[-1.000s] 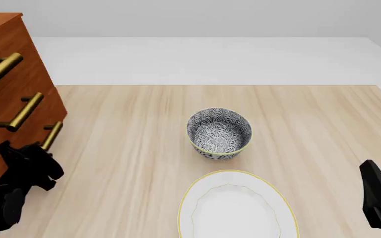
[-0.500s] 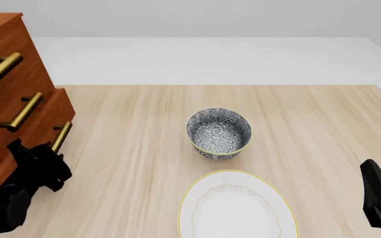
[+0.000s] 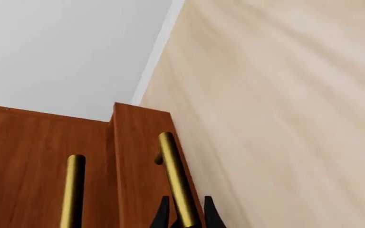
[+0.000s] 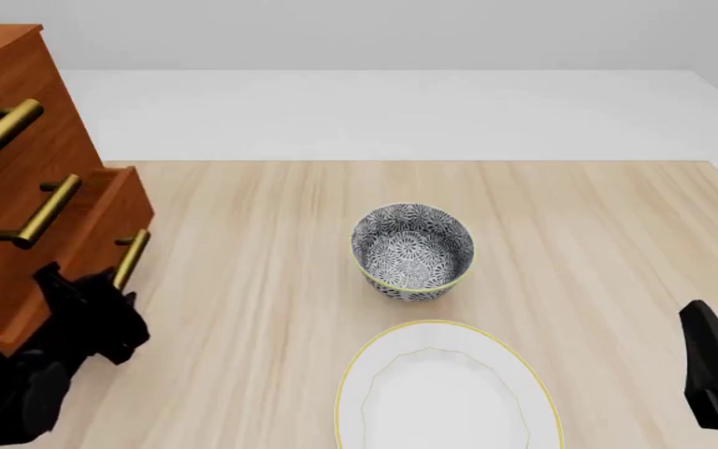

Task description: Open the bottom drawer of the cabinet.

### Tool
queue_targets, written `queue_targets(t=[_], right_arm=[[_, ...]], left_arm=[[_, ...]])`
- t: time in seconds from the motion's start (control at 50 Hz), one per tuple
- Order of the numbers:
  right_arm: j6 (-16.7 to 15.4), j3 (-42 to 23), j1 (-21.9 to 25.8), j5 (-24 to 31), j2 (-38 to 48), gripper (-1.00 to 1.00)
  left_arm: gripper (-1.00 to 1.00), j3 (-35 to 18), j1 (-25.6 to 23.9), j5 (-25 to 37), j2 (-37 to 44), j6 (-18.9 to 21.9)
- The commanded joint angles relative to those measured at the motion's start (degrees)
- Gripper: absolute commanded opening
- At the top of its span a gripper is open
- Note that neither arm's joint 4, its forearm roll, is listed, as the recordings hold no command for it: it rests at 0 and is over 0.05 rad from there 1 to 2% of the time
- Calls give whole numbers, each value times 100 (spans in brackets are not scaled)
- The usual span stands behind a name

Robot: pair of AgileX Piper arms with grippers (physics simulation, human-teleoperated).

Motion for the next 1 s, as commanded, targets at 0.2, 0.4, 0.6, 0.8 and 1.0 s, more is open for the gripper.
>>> queue_targets(t=[0.2, 0.4, 0.6, 0.8, 1.0], right_arm=[[13, 1, -7, -4, 0, 100], [11, 0, -3, -11, 0, 100], [21, -5, 0, -10, 0, 100], [15, -5, -5, -17, 0, 100], [24, -2, -14, -14, 0, 100]], left_arm=[[-100, 307, -865, -181, -321, 142], [-100, 409, -1078, -181, -423, 150], [-100, 389, -1236, -181, -373, 177], [-100, 294, -1343, -181, -304, 179], [-100, 162, -1431, -181, -175, 153]])
